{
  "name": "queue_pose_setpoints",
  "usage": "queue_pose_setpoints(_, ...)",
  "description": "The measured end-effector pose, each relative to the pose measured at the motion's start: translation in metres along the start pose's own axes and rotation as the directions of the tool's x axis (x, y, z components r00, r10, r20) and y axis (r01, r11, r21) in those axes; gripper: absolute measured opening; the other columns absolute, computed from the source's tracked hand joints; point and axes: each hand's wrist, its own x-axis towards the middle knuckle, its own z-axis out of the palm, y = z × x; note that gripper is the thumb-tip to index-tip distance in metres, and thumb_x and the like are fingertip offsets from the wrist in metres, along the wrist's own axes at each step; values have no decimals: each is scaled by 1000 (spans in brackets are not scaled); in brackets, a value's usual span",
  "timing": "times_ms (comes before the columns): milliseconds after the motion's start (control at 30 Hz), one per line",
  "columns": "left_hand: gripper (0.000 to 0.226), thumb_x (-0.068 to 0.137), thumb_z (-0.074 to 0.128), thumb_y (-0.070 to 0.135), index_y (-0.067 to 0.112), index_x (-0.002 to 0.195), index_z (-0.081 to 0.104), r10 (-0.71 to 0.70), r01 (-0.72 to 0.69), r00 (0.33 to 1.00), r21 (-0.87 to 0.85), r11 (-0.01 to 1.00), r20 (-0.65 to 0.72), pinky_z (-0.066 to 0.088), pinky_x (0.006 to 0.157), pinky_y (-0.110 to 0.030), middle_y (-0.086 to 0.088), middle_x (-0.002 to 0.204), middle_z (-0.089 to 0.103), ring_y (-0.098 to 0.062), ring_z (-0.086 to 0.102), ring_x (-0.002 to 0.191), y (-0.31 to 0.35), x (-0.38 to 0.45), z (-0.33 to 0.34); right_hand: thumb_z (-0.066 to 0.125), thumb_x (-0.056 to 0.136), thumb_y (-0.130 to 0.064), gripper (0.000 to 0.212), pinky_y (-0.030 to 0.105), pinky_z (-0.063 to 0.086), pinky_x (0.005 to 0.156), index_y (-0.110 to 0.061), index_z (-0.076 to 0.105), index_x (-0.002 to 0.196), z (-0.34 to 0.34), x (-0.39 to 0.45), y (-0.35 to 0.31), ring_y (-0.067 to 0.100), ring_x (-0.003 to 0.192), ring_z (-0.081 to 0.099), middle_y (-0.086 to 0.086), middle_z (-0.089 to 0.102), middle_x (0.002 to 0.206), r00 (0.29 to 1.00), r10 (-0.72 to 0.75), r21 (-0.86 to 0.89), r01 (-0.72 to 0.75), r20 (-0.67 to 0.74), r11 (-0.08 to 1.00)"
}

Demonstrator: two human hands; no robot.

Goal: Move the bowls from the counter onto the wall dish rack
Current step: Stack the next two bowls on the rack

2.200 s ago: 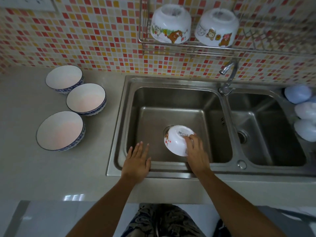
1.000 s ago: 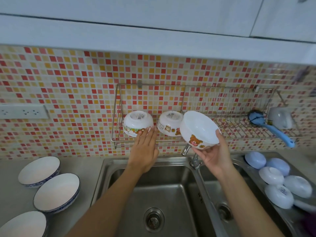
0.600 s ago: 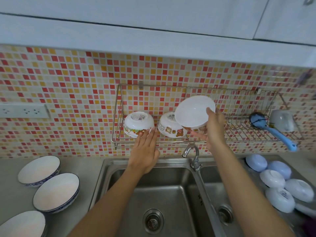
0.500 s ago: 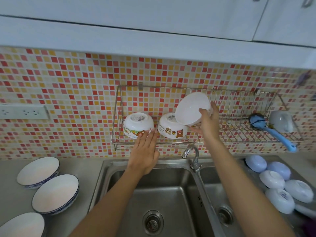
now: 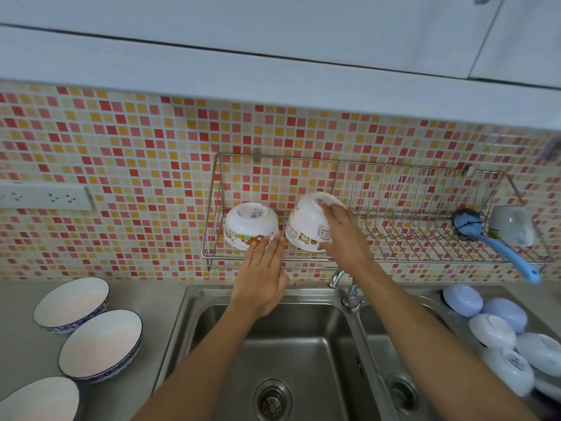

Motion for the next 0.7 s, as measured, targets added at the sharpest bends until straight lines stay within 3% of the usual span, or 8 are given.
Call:
queue_pose_setpoints(100, 64, 92, 11, 44, 15, 150, 9, -1, 1, 1000, -7, 1000, 3, -12, 116, -37, -3, 159, 9, -19, 1, 146, 1, 1, -1, 79, 73, -13, 97, 47, 54, 89, -23, 23, 151, 3, 4, 1, 26, 135, 31, 4, 26, 149, 998, 67, 97, -69, 21, 993)
queue_pose_setpoints(267, 64, 93, 14, 44, 15, 150, 8, -8, 8, 1000, -3, 1000, 10, -17, 113, -37, -3, 159, 8, -19, -1, 146, 0, 0, 0, 81, 70, -6, 99, 46, 45, 104, -37, 28, 148, 13, 11, 7, 32, 141, 26, 4, 14, 156, 992, 37, 176, -57, 117, 983)
queue_pose_setpoints(400, 64, 93, 15, 44, 14, 150, 8, -15, 15, 1000, -8, 1000, 18, -15, 113, -37, -4, 159, 9, -19, 0, 146, 1, 0, 0, 81, 71, -7, 97, 44, 35, 113, -34, 29, 149, 15, 11, 10, 32, 142, 23, 6, 12, 158, 990, 12, 220, -44, 144, 975)
queue_pose_setpoints(533, 64, 94, 17, 43, 15, 150, 8, -28, 29, 999, -6, 1000, 34, -18, 112, -36, -3, 159, 8, -18, -2, 146, 2, 0, 0, 80, 76, -19, 92, 40, 31, 112, -32, 28, 150, 12, 8, 8, 28, 145, 16, 5, 7, 160, 988, -12, 264, -29, 152, 964)
queue_pose_setpoints(700, 69, 89, 4, 47, 16, 151, 3, -36, 36, 997, 2, 999, 65, -19, 111, -33, -2, 159, 3, -17, -5, 146, 3, 1, -3, 78, 76, -9, 80, 42, 31, 113, -26, 41, 145, 13, 6, 5, 28, 141, 28, 3, 21, 157, 993, 53, 406, -93, 110, 909)
